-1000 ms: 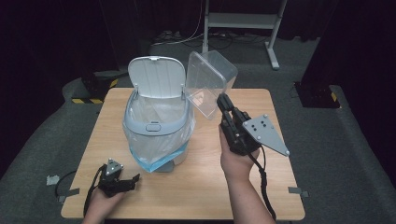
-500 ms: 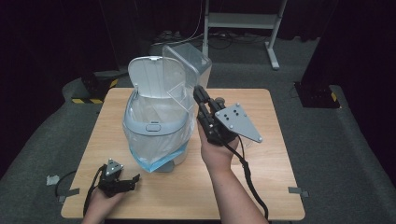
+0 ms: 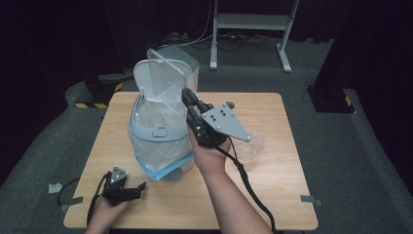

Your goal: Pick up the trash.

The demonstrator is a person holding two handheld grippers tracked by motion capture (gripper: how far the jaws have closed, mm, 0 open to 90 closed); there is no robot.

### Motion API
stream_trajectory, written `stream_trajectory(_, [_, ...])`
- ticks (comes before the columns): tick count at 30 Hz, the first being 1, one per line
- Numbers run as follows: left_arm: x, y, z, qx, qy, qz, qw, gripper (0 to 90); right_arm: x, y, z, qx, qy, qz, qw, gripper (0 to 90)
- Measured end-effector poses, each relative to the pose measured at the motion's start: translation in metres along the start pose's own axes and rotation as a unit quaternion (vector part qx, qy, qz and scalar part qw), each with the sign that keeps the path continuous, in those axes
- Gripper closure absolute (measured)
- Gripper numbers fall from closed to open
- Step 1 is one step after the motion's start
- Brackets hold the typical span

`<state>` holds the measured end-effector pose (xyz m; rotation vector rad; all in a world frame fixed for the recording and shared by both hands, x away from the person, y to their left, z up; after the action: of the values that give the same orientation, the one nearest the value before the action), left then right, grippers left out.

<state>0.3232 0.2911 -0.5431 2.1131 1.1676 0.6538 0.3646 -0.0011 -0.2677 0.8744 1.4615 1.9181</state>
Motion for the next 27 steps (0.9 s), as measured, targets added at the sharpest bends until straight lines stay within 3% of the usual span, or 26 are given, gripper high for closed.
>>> stream_trajectory(13, [0.000,0.000,0.000,-0.001,-0.002,-0.001,1.0000,12.5,0.009,-0.020,0.021,0.026,0.012,-0.006,0.9996,85.9])
stream_trajectory(27, [0.000,0.000,0.000,0.000,-0.002,0.001,1.0000,12.4,0.011,-0.032,0.028,0.042,0.012,-0.013,0.9990,85.8])
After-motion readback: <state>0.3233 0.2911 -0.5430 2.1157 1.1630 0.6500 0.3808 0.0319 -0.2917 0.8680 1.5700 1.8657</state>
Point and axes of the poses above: each handheld gripper's, and its own axes: z roughly forward along the jaws, y roughly out of its top, x roughly to its left, the point moved 2 cm from there along z, roughly forward along the jaws, and after that the axes turned 10 degrees about z, right-handed, at the moved point
